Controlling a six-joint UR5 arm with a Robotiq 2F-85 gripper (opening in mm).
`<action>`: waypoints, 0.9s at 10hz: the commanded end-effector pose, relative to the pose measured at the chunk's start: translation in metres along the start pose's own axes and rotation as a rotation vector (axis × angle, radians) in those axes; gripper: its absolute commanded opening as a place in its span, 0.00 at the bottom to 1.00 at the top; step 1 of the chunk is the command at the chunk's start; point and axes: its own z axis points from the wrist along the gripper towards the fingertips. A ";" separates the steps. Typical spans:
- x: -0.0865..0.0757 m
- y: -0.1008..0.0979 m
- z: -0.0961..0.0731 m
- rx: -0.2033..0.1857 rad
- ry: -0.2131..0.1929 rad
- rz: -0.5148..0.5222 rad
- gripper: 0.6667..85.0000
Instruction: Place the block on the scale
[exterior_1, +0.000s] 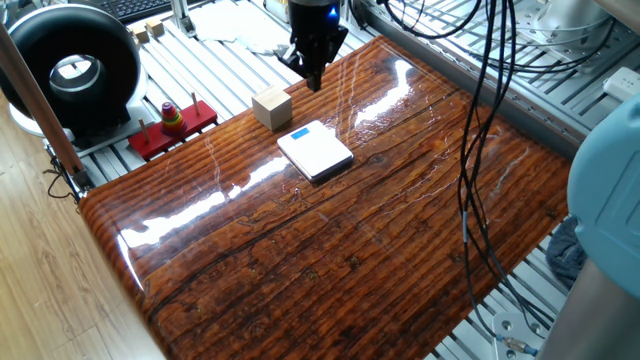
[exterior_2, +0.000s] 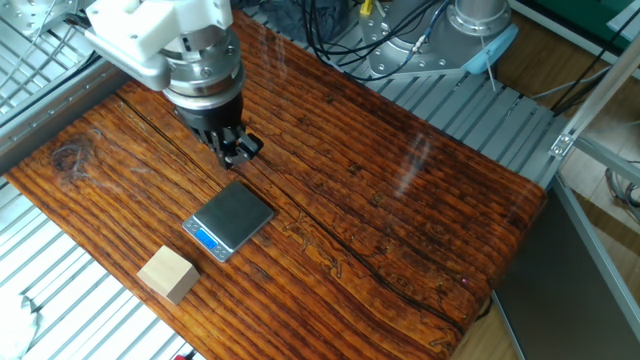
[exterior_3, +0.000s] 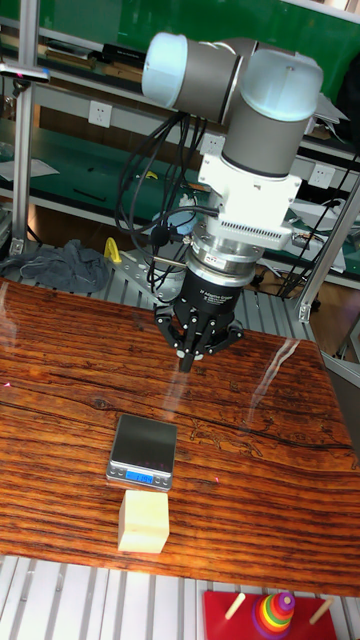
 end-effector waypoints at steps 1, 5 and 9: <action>-0.014 0.001 -0.002 -0.006 -0.053 0.063 0.00; -0.013 0.014 -0.002 -0.056 -0.050 0.030 0.00; -0.039 0.004 0.004 0.022 -0.095 -0.043 0.00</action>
